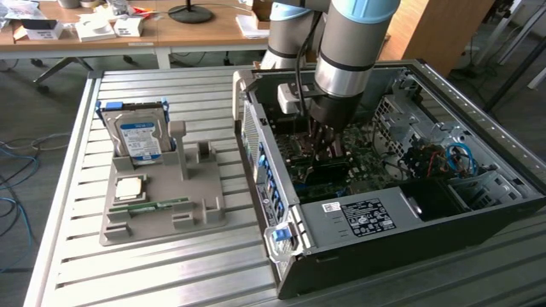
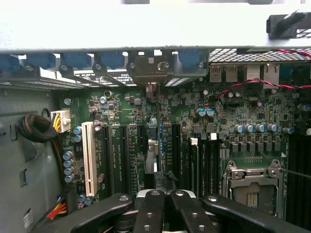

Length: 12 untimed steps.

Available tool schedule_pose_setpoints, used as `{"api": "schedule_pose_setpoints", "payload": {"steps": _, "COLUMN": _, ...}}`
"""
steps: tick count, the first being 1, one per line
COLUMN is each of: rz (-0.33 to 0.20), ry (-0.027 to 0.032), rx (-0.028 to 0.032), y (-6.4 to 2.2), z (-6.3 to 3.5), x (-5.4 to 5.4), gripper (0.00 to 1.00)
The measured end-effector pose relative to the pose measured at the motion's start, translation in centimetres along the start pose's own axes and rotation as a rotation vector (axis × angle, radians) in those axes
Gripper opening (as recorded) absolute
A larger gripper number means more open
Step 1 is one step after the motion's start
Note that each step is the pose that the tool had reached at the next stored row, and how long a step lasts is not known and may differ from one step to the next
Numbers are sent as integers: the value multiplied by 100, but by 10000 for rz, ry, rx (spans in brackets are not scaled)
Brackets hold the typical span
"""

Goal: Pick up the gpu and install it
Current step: 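Press down on the gpu until it lock into place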

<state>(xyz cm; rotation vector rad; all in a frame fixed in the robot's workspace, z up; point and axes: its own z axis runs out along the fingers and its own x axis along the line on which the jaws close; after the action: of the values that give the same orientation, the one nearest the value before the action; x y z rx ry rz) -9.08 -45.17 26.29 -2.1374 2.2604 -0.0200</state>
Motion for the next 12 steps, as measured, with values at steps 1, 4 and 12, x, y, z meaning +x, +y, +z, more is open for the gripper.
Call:
{"api": "schedule_pose_setpoints", "payload": {"steps": 1, "rz": 0, "ry": 0, "rx": 0, "y": 0, "z": 0, "x": 0, "gripper": 11}}
{"api": "schedule_pose_setpoints", "payload": {"steps": 4, "rz": 0, "ry": 1, "rx": 1, "y": 0, "z": 3, "x": 0, "gripper": 11}}
{"api": "schedule_pose_setpoints", "payload": {"steps": 12, "rz": 0, "ry": 0, "rx": 2, "y": 0, "z": 5, "x": 0, "gripper": 11}}
